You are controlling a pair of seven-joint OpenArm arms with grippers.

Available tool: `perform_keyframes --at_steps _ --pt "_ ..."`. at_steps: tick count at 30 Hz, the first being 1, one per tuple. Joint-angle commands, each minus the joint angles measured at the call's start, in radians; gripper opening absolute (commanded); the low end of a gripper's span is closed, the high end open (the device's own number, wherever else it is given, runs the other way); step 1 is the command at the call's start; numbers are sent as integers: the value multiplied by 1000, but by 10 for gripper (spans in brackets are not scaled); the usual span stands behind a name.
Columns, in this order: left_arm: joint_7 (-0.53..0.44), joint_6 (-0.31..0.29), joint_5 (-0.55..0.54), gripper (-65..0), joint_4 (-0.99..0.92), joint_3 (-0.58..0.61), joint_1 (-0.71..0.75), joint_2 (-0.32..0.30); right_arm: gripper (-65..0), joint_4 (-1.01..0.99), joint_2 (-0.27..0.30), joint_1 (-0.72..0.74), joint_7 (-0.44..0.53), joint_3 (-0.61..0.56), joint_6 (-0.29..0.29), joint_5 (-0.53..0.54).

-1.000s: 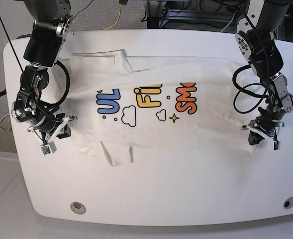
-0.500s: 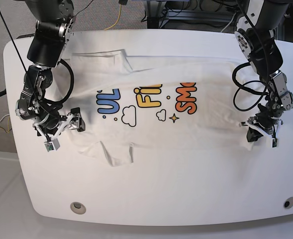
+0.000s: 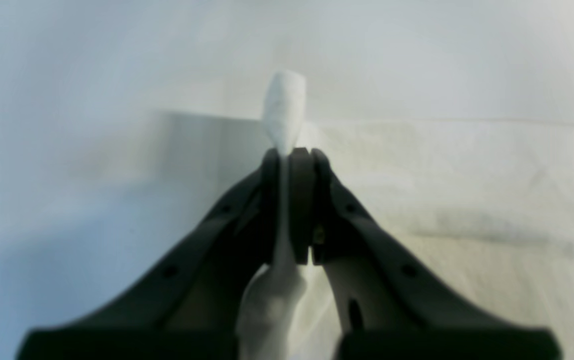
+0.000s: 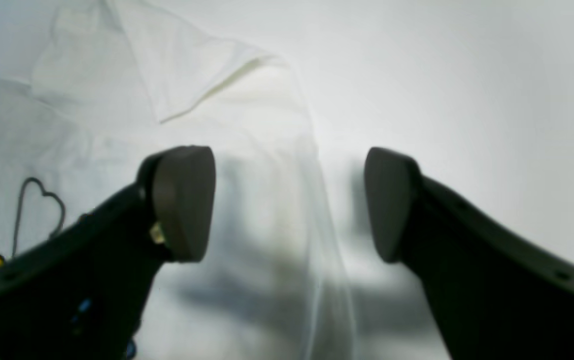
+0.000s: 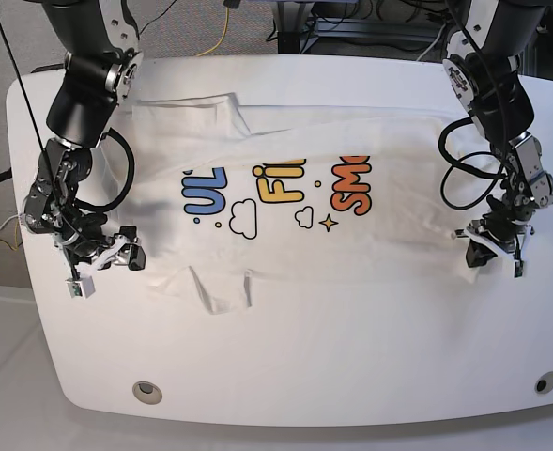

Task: Fold the T-shirt properly
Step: 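Hold both side edges and adjust the grippers' grip on the shirt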

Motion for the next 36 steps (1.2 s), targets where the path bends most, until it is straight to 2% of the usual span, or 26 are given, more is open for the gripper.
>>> perform_keyframes --at_steps 1,5,13,22,36 --pt "-27 -7 -18 -623 20 -1 -25 -15 -176 -24 15 34 46 8 7 17" --pt "-27 -7 -18 -623 20 -1 -23 -15 -152 -73 16 42 80 8 9 17" --pt "-27 -7 -18 -623 20 1 -13 -15 -152 -124 13 42 131 8 9 18" --pt "-27 -7 -18 -623 20 4 -13 -15 -154 -144 7 35 135 8 9 18" --pt "-27 -7 -18 -623 20 5 -13 -15 -155 -124 -67 6 131 2 9 15"
